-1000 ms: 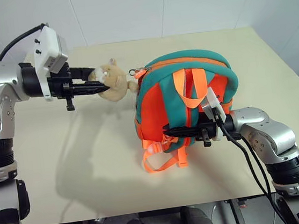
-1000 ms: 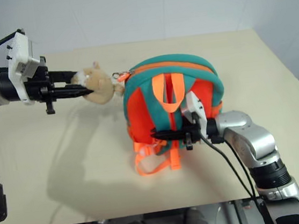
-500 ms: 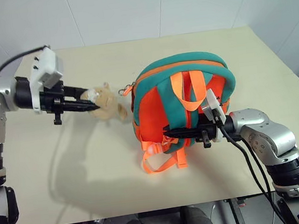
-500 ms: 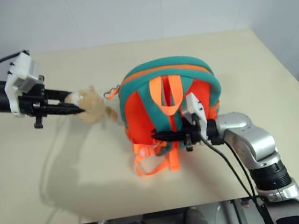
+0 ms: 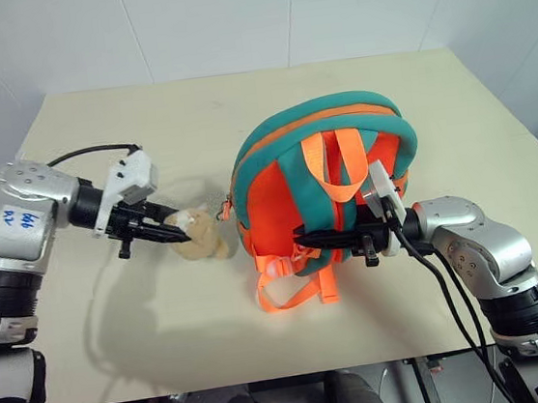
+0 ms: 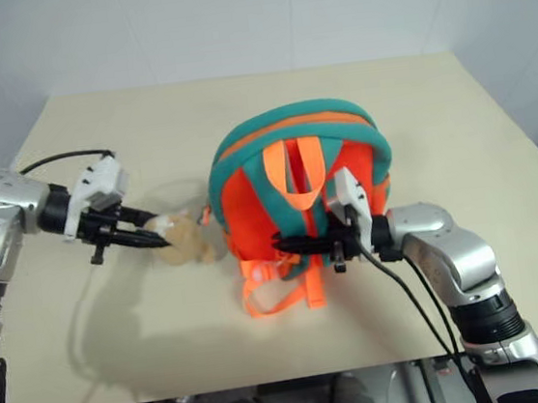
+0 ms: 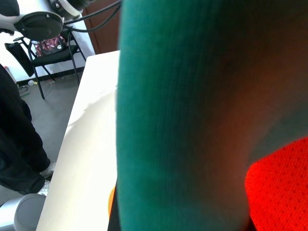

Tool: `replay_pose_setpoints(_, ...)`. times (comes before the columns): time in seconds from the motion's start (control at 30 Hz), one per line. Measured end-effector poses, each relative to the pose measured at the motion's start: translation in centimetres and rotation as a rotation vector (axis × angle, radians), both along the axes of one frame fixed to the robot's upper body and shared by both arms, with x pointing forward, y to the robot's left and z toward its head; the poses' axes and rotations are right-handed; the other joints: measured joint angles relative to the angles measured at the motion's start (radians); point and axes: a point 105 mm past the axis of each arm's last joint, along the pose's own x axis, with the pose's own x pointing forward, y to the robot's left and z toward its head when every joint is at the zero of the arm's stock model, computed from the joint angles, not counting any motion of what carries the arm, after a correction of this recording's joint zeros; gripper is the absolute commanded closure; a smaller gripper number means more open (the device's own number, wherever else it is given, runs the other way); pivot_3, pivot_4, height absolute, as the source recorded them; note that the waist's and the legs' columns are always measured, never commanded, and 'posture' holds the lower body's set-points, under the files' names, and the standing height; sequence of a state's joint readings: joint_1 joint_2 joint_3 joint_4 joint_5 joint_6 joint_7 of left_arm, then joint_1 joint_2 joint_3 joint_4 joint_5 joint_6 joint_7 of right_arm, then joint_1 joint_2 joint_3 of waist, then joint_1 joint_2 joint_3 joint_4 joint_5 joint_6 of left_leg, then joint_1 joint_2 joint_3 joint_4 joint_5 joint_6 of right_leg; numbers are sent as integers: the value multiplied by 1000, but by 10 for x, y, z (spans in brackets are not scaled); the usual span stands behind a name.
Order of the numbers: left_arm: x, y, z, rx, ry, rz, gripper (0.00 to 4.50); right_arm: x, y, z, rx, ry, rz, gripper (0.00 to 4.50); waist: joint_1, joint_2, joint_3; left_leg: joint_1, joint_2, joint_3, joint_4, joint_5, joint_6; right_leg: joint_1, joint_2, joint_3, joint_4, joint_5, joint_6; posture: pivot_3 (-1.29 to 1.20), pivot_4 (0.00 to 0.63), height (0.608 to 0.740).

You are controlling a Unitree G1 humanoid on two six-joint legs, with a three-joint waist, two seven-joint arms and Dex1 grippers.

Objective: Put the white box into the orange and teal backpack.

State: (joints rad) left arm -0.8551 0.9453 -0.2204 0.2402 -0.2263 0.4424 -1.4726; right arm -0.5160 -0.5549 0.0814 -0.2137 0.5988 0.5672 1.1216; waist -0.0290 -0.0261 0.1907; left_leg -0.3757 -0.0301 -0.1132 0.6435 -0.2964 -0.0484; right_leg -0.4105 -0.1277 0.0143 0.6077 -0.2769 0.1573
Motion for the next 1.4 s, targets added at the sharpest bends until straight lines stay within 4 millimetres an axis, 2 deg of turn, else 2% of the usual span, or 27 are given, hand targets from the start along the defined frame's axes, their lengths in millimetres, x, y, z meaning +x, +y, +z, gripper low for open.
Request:
replay_pose_setpoints(0.27, 10, -13, -29, 77, -6, -49, 3483, 1, 0, 0, 1, -1, -6, 3868, 1, 0, 0, 0, 0, 0, 0, 0, 0, 0, 0, 0, 0, 0, 0, 0, 150, 740)
replay_pose_setpoints(0.5, 16, -21, -34, 57, -43, -71, 3483, -1, 1, 1, 2, -10, -7, 3868, 2, 0, 0, 0, 0, 0, 1, 0, 0, 0, 0, 0, 1, 0, 0, 0, 150, 740)
replay_pose_setpoints(0.63, 20, -18, -30, 33, -74, -44, 2187, -1, 0, 2, 0, -7, -10, 3868, 2, 0, 0, 0, 0, 0, 2, 0, 0, 0, 0, 0, 2, 0, 0, 0, 150, 740)
replay_pose_setpoints(0.87, 20, -16, -12, -75, -89, 16, 20, -8, -6, 7, -27, 15, -3, 1542, 2, 0, 0, 0, 0, 0, 1, 0, 0, 0, 0, 0, 1, 0, 0, 0, 150, 740)
replay_pose_setpoints(0.97, 15, -17, 3, -146, -111, 22, 0, -10, -11, 14, -34, 4, -11, 614, 2, 0, 0, 0, 0, 0, 1, 0, 0, 0, -1, 0, 1, 0, 0, 0, 150, 740)
replay_pose_setpoints(1.03, 12, -11, 11, -176, -128, 43, 0, -13, -16, 17, -54, 1, -12, 11, 0, 0, 0, 0, 0, 0, 1, 0, 1, 0, 0, 0, 1, 0, 0, 0, 150, 740)
replay_pose_setpoints(1.23, 5, 13, 26, -287, -153, 112, 0, -16, -36, 22, -112, -1, -71, 11, 4, 0, 0, 0, 0, 0, 2, -1, 1, 0, -1, 0, 0, 0, 0, 0, 150, 740)
replay_pose_setpoints(1.4, -7, 40, 25, -328, -164, 155, 0, -18, -72, 23, -199, 6, -192, 11, 6, 0, 0, 0, -1, 0, 0, -1, 2, 0, -2, -1, -2, 0, 0, 0, 150, 740)
